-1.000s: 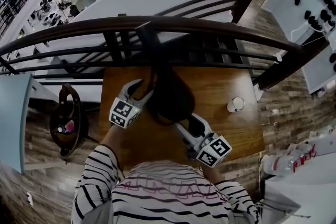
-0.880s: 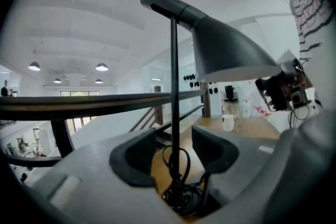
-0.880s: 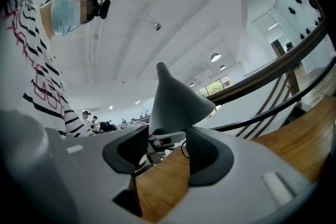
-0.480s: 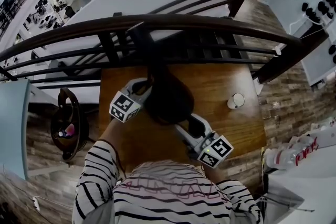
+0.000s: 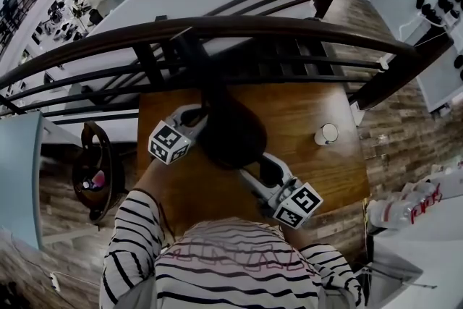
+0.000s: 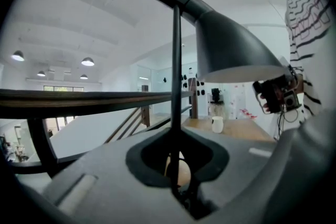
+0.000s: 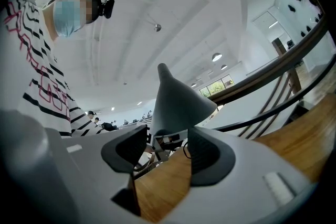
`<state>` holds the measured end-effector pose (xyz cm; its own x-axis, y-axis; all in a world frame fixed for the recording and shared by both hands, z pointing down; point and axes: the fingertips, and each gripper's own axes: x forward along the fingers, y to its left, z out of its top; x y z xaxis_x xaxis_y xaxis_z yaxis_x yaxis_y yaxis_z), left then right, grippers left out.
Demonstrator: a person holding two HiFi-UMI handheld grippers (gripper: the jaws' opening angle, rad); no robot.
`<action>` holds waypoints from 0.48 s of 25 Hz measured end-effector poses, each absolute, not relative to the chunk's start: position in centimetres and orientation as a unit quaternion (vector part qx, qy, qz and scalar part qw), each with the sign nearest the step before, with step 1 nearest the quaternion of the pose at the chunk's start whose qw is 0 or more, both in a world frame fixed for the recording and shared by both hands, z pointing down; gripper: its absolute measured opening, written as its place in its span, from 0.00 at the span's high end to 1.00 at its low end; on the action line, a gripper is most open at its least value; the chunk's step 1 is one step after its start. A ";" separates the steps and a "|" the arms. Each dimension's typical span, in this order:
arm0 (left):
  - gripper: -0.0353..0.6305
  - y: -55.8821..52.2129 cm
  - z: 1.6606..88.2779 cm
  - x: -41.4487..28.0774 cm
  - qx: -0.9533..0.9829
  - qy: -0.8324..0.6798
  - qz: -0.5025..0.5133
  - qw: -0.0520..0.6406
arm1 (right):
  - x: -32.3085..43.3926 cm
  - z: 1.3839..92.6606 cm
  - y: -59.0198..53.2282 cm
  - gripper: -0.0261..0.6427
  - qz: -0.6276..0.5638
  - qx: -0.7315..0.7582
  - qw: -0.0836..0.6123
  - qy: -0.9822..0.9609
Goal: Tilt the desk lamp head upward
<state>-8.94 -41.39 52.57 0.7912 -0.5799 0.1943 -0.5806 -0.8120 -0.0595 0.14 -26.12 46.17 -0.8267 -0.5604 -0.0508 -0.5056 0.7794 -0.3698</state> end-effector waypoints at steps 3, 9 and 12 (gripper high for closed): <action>0.88 -41.4 52.7 -8.9 0.947 -0.303 0.105 0.007 | 0.1 46.1 -26.0 0.60 -0.176 -0.280 0.085 0.940; 0.88 -41.2 52.8 -8.7 0.946 -0.307 0.106 0.013 | 0.8 45.5 -25.2 0.59 -0.160 -0.286 0.091 0.940; 0.88 -40.9 52.8 -8.5 0.945 -0.309 0.106 0.016 | 1.3 44.8 -24.6 0.59 -0.150 -0.290 0.091 0.941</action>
